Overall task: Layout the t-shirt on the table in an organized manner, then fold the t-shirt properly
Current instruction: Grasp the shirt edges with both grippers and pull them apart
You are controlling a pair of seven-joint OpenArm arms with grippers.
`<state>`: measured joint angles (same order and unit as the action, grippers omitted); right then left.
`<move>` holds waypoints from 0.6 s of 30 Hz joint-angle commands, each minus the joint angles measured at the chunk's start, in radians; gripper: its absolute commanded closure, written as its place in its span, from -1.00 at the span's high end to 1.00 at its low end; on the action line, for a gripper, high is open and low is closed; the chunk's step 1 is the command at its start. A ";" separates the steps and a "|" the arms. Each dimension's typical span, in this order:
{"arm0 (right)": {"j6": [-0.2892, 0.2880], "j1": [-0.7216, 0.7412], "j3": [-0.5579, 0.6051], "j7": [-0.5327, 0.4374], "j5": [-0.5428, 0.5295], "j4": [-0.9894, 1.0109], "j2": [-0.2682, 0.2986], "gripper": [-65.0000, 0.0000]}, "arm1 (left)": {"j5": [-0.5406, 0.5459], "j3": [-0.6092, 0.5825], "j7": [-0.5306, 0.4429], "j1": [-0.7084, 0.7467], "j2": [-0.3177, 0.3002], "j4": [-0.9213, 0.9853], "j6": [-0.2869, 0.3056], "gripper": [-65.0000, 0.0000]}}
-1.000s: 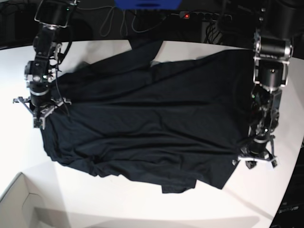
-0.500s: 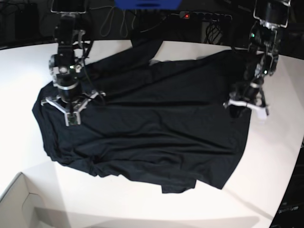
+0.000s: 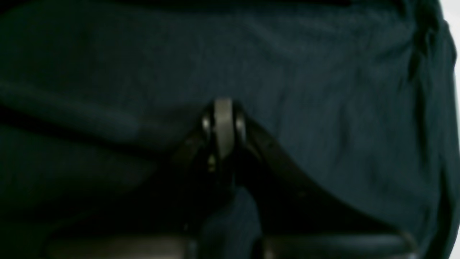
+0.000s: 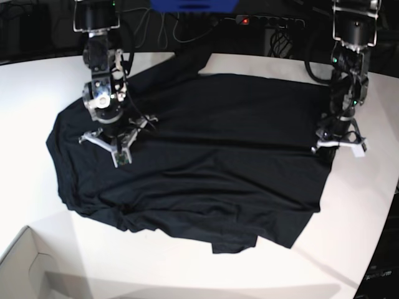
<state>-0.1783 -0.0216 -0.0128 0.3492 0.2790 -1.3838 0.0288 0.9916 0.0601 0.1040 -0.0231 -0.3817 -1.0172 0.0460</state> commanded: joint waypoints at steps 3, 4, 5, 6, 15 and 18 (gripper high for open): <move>0.006 0.067 -0.005 -0.014 0.001 0.060 0.030 -1.00 | -0.003 -0.001 0.056 -0.097 0.014 0.093 -0.041 -1.00; 0.006 0.084 -0.005 -0.014 0.001 0.079 0.039 -1.00 | -0.003 -0.004 0.056 -0.128 0.022 0.114 -0.041 -1.00; 0.006 0.099 -0.005 -0.014 0.001 0.096 0.049 -1.00 | -0.003 -0.018 0.056 -0.154 0.025 0.130 -0.041 -1.00; 0.006 0.113 -0.005 -0.014 0.001 0.111 0.056 -1.00 | -0.003 -0.035 0.056 -0.176 0.025 0.143 -0.041 -1.00; 0.006 0.338 -0.005 -0.016 -0.001 0.376 0.141 -1.00 | -0.001 -0.105 0.055 -0.269 0.023 0.146 -0.041 -1.00; 0.006 0.384 -0.005 -0.017 -0.001 0.392 0.156 -1.00 | 0.006 -0.104 0.055 -0.262 0.016 0.116 -0.041 -1.00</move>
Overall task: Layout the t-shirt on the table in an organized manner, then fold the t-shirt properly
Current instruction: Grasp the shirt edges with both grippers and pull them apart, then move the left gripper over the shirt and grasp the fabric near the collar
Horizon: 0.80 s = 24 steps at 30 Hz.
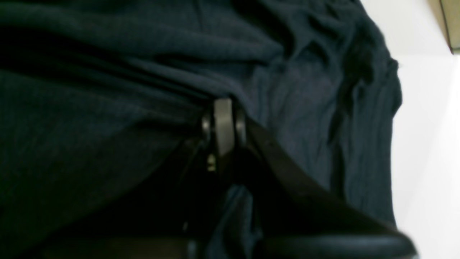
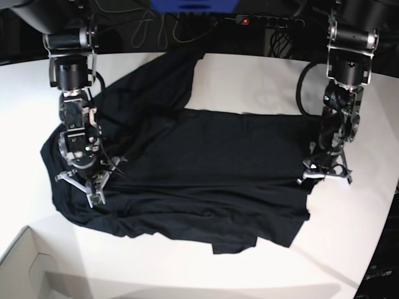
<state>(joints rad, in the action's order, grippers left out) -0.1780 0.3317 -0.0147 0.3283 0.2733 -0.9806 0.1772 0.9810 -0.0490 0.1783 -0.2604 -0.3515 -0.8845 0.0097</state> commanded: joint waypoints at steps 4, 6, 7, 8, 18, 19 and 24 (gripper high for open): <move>0.005 0.074 -0.003 0.004 0.005 -0.014 0.006 -1.00 | 0.020 0.007 -0.020 0.020 -0.042 -0.138 -0.004 -1.00; 0.005 0.080 -0.003 0.004 0.005 -0.036 0.003 -1.00 | 0.020 0.008 -0.020 0.065 -0.054 -0.247 -0.012 -1.00; 0.005 0.080 -0.003 0.004 0.005 -0.054 0.003 -1.00 | 0.020 0.008 -0.018 0.095 -0.056 -0.312 -0.014 -1.00; 0.005 0.080 -0.003 0.004 0.005 -0.074 0.002 -1.00 | 0.020 0.008 -0.018 0.129 -0.065 -0.376 -0.014 -1.00; 0.005 -0.007 -0.004 0.012 0.005 -0.309 0.008 -1.00 | 0.009 -0.048 0.129 0.441 -0.007 -0.744 -0.014 -0.59; 0.005 -0.027 -0.008 0.012 0.005 -0.346 0.008 -1.00 | 0.011 -0.047 0.168 0.448 0.002 -0.741 -0.014 -0.47; 0.005 -0.133 -0.075 0.015 0.005 -0.535 -0.005 -1.00 | 0.009 -0.050 0.378 0.454 0.038 -0.755 -0.012 -0.03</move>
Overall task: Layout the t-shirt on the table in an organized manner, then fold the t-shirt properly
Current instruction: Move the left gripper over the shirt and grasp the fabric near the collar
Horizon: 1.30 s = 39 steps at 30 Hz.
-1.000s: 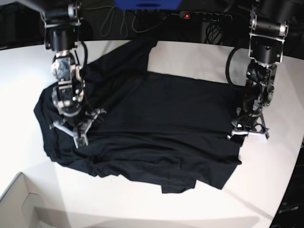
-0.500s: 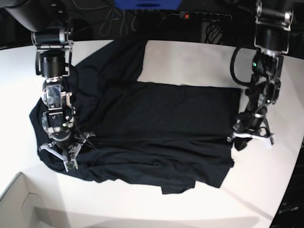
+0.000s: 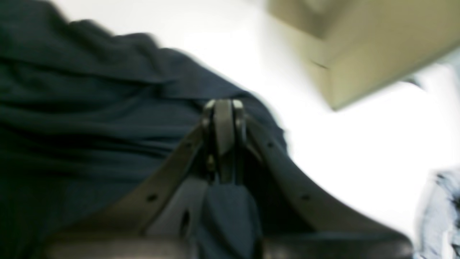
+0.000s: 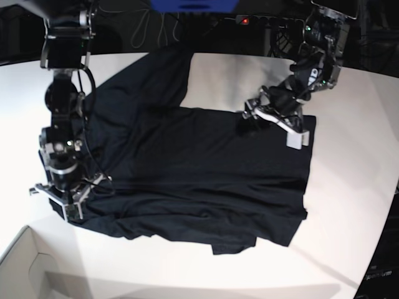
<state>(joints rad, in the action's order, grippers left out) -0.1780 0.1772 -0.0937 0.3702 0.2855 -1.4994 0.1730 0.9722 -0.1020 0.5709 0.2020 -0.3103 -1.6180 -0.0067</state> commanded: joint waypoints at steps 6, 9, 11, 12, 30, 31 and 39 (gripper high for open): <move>0.005 -0.067 -0.008 0.065 -0.007 -0.140 -0.011 -1.00 | 0.018 0.000 0.153 -0.012 0.026 -0.055 0.004 -0.02; 0.005 -0.112 -0.013 0.065 -0.007 -0.181 -0.028 -1.00 | 0.018 -0.021 0.225 -0.012 0.047 -0.049 0.003 -0.02; 0.005 -0.129 -0.025 0.065 -0.007 -0.195 -0.033 -1.00 | 0.017 -0.060 0.249 -0.026 0.059 -0.043 0.001 -0.02; 0.005 -0.140 -0.028 0.065 -0.007 -0.205 -0.033 -1.00 | 0.007 -0.095 0.254 -0.039 0.059 -0.043 0.001 -0.02; 0.005 -0.272 -0.031 0.065 -0.009 -0.323 -0.033 -1.00 | -0.473 -0.290 0.252 -0.072 0.228 0.066 0.003 -0.32; 0.005 -0.278 -0.039 0.065 -0.009 -0.323 -0.033 -1.00 | -0.480 -0.290 0.249 -0.072 0.234 0.083 0.007 -0.47; 0.005 -0.284 -0.090 0.065 -0.009 -0.338 -0.045 -1.00 | -0.476 -0.279 0.248 -0.094 0.231 0.115 0.007 -1.00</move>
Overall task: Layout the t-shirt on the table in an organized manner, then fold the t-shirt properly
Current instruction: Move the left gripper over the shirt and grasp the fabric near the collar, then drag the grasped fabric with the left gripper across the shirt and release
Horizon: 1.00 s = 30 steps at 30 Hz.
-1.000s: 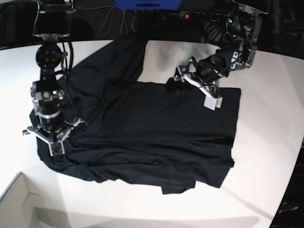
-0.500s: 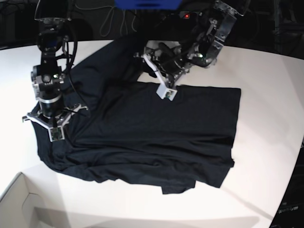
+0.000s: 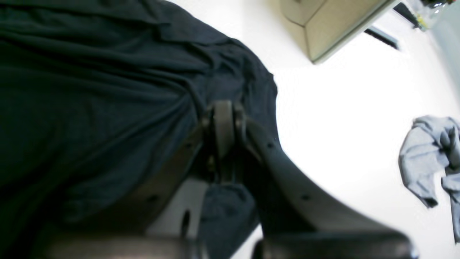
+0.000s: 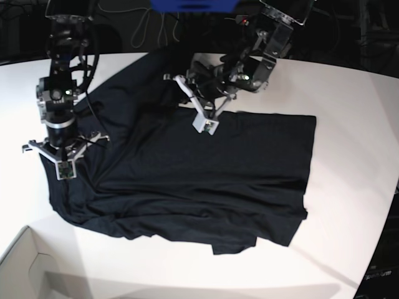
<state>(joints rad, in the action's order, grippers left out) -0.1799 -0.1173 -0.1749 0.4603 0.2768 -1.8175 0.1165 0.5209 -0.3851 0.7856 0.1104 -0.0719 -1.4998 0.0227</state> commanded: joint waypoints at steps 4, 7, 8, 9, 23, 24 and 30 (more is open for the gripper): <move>0.007 -0.023 -0.007 -0.030 0.000 -0.026 0.010 -1.00 | -0.023 0.068 0.033 -0.042 -0.033 -0.069 -0.022 -1.00; 0.007 -0.043 -0.004 -0.030 0.000 -0.032 -0.005 -1.00 | -0.023 0.120 0.042 -0.108 -0.035 -0.084 -0.022 -1.00; 0.007 -0.052 -0.005 -0.031 0.000 -0.034 -0.019 -1.00 | -0.023 0.134 0.044 -0.131 -0.035 -0.086 -0.020 -1.00; 0.007 -0.061 -0.007 -0.033 0.000 -0.043 -0.033 -1.00 | -0.021 0.147 0.044 -0.154 -0.036 -0.088 -0.020 -1.00; 0.007 -0.215 0.038 -0.033 0.000 -0.123 -0.082 -1.00 | -0.021 0.168 0.034 -0.406 -0.032 -0.041 -0.019 -1.00; 0.007 -0.218 0.038 -0.033 0.000 -0.123 -0.084 -1.00 | -0.021 0.168 0.033 -0.432 -0.030 -0.028 -0.019 -1.00; 0.007 -0.238 0.030 -0.031 0.003 -0.123 -0.084 -1.00 | -0.021 0.191 0.033 -0.555 0.036 0.058 -0.019 -1.00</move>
<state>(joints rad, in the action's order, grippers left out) -0.1791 -0.3527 -0.1425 0.4519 0.2775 -1.9202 0.0280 0.4976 -0.1986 0.8356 -0.4149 -0.0372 -1.4258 0.0029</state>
